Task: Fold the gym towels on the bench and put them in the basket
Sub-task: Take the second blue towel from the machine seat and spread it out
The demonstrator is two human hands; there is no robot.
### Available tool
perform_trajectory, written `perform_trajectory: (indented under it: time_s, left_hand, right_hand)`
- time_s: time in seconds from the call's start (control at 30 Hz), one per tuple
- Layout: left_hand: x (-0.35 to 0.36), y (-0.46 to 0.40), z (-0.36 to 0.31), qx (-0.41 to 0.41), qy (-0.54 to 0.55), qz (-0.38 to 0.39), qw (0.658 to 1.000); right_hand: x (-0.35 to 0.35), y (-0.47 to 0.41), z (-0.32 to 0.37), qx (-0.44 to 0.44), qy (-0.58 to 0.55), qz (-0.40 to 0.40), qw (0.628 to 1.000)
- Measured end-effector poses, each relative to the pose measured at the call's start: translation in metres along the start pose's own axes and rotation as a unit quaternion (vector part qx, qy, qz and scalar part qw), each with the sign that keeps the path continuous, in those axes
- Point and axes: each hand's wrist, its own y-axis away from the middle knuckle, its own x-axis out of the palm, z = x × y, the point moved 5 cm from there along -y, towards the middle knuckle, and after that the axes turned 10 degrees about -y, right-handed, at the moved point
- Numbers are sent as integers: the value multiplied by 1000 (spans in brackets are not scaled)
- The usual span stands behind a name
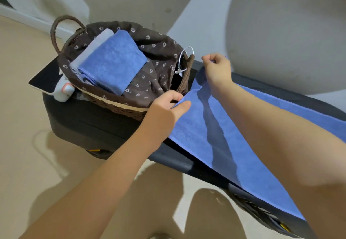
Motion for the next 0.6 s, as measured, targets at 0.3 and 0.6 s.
perform_trajectory:
  time_s: [0.3, 0.6]
  left_hand:
    - [-27, 9, -72, 65, 120, 56, 989]
    - [87, 4, -60, 59, -34, 139, 988]
  right_hand:
    - [10, -9, 93, 24, -233, 114, 965]
    - [-107, 3, 19, 75, -95, 89, 989]
